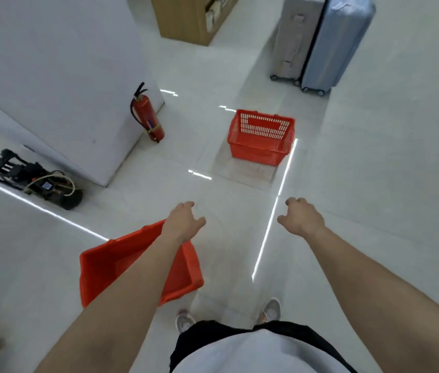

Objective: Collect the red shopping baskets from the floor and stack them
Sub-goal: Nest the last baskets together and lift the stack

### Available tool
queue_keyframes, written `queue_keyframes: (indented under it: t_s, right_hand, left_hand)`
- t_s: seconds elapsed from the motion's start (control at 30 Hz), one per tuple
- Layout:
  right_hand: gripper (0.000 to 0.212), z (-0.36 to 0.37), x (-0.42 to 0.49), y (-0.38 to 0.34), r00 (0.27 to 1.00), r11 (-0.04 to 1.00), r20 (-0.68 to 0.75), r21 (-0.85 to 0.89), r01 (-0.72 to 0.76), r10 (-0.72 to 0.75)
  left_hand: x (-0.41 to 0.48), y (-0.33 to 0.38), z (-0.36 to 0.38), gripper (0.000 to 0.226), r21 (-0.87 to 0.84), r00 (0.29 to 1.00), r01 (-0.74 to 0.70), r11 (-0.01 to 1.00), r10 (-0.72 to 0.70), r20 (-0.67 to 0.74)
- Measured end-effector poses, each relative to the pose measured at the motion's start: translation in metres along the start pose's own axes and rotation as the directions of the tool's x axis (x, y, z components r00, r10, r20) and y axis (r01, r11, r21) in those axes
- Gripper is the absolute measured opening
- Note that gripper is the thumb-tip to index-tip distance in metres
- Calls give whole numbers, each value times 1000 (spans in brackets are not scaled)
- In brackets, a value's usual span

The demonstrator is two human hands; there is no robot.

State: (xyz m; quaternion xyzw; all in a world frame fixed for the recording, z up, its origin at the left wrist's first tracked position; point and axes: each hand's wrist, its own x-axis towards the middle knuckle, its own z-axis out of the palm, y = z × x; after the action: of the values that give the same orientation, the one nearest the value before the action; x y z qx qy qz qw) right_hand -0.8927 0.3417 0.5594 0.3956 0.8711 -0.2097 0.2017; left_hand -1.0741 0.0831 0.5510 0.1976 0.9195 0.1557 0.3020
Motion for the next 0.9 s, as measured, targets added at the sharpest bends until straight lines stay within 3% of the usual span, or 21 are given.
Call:
queue_keyframes:
  t_s: [0.17, 0.37, 0.9]
  right_hand:
    - [61, -73, 20, 88, 995, 997, -76, 30, -66, 69]
    - [59, -124, 62, 129, 990, 994, -107, 75, -79, 86]
    - [59, -231, 296, 131, 969, 967, -13, 68, -246, 247]
  left_hand:
    - [22, 110, 4, 72, 24, 997, -53, 998, 54, -46]
    - [65, 190, -5, 70, 87, 991, -86, 993, 94, -93]
    - [319, 276, -49, 71, 73, 997, -64, 995, 60, 47]
